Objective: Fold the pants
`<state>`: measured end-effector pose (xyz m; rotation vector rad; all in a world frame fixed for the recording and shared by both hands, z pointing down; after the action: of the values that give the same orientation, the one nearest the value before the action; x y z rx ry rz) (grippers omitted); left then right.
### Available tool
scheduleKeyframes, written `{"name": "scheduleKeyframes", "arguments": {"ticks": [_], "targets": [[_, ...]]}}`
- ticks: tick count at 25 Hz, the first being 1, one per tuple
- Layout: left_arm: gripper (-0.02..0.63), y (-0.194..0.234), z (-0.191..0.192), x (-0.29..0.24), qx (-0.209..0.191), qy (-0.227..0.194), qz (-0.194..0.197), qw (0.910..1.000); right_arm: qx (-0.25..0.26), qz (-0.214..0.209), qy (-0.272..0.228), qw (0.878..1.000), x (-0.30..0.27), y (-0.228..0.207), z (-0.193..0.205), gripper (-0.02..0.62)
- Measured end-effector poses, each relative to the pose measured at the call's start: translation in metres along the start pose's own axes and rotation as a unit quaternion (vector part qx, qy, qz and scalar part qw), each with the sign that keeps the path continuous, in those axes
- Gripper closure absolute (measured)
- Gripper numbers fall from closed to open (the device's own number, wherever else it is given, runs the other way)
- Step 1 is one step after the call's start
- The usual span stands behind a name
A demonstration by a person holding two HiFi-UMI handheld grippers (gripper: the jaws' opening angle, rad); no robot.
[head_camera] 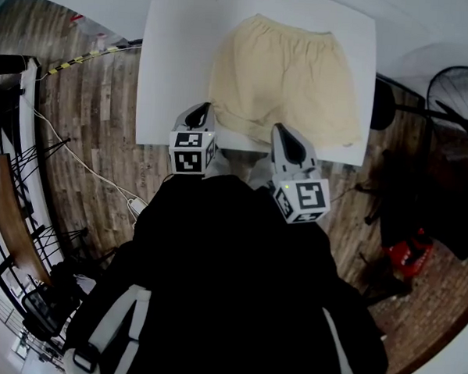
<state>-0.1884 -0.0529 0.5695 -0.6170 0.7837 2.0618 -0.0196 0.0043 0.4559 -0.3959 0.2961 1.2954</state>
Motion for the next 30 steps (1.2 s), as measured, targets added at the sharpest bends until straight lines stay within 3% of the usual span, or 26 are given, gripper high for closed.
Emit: {"name": "scheduleKeyframes", "arguments": {"ticks": [18, 30], "targets": [[0.597, -0.092, -0.041, 0.004, -0.046, -0.032, 0.040, 0.9976, -0.027, 0.031, -0.034, 0.999, 0.038, -0.055, -0.004, 0.591], [0.597, -0.145, -0.066, -0.005, -0.077, -0.041, 0.072, 0.9935, -0.058, 0.073, -0.042, 0.995, 0.061, -0.106, 0.004, 0.591]]}}
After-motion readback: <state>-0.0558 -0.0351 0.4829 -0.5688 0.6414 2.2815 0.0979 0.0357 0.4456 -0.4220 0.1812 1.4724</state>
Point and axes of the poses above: the fingertips, and each gripper's own axes: x backward along the fingers, y to its left, z out of its underside, the point moved 2 cm from there along x, backward along the fingers, and after that the axes turned 9 degrees about z, right-handed, at the moved point
